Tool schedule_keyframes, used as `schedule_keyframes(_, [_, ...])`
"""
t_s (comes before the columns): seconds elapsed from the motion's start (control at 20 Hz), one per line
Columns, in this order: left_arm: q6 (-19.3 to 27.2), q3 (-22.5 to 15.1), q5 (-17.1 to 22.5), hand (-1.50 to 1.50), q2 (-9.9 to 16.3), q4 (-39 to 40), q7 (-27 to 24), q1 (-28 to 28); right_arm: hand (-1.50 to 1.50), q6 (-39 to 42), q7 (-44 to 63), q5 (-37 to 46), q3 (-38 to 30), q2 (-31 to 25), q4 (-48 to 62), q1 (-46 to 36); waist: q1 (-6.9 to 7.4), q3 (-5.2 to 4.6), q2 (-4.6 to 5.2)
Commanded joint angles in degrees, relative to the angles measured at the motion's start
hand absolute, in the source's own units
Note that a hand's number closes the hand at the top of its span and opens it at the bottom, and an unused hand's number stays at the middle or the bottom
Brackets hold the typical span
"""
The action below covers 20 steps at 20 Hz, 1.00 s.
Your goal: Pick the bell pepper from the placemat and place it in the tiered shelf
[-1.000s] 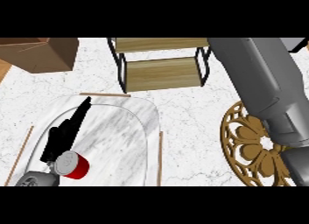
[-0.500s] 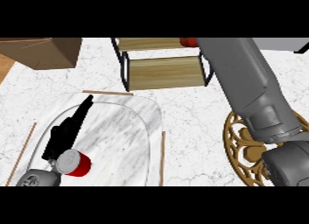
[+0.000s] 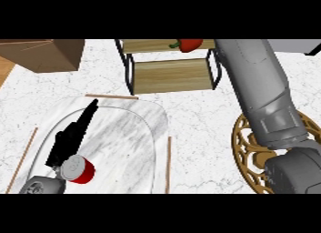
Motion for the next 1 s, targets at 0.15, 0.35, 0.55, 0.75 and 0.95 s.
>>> schedule_keyframes(0.15, [0.35, -0.03, -0.54, 0.00, -1.07, 3.59, -0.81, 1.58, -1.50, -13.67, -7.76, -1.62, -4.87, -3.67, -1.73, -0.69, -1.78, -0.41, -0.45])
schedule_keyframes(0.35, [0.16, 1.79, 0.84, 0.00, -0.89, 4.65, -0.42, 2.55, -1.50, -17.72, -6.63, -1.23, -6.08, -8.03, -4.07, 1.64, -3.93, -0.41, -1.32])
schedule_keyframes(0.55, [0.68, 1.78, 0.82, 0.00, -0.56, 0.37, 1.50, 5.57, -1.50, -15.96, -2.92, -1.31, -6.26, -12.07, -7.55, 8.61, -5.34, -0.35, -2.19])
schedule_keyframes(0.75, [-1.31, 3.74, 1.84, 0.00, 1.98, -0.65, 0.36, 8.05, -1.50, -7.94, -0.27, -2.66, -4.19, -14.54, -17.07, 16.10, -6.20, -0.38, -2.55])
schedule_keyframes(0.95, [-0.24, 2.80, 0.96, 0.00, 0.41, -2.41, 3.07, 6.47, -1.50, -0.72, 1.97, -5.73, -3.33, -16.74, -28.25, 23.80, -6.02, -0.36, -2.37])
